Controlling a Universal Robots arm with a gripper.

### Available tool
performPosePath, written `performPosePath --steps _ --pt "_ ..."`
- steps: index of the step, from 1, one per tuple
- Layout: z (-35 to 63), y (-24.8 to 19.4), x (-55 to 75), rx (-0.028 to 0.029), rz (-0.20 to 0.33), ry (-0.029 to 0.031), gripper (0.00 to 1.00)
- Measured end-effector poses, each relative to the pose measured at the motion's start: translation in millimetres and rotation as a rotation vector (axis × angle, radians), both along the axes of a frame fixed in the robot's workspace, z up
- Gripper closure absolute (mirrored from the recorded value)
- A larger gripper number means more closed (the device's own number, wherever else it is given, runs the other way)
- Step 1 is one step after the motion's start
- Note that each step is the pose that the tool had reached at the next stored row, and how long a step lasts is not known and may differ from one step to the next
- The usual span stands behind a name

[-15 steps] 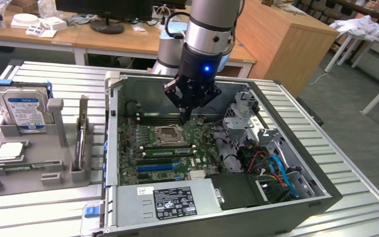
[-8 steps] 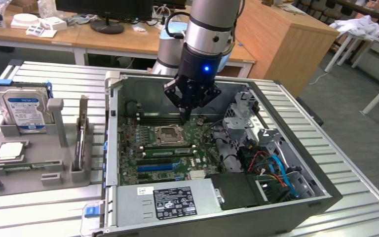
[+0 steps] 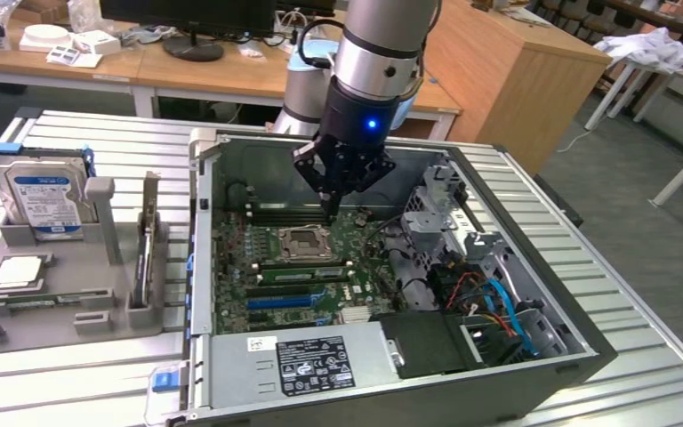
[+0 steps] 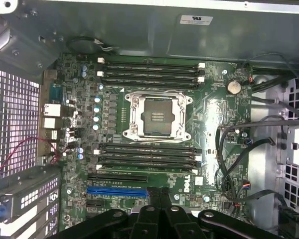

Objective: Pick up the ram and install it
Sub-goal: 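Press down the ram until it locks into place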

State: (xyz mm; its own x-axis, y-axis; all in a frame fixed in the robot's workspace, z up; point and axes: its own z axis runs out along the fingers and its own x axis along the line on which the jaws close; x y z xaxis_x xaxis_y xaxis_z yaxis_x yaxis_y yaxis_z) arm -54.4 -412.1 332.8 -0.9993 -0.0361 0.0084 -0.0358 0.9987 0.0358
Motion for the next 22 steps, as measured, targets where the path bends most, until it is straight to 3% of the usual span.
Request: performPosePath --steps 1,4,22 --pt "-0.1 0.0 0.1 0.0042 0.008 0.0004 0.89" --pt "0.0 0.0 0.0 0.0055 0.016 0.0004 0.89" --pt "0.4 -0.1 -6.3 0.0060 0.017 0.0007 0.89"
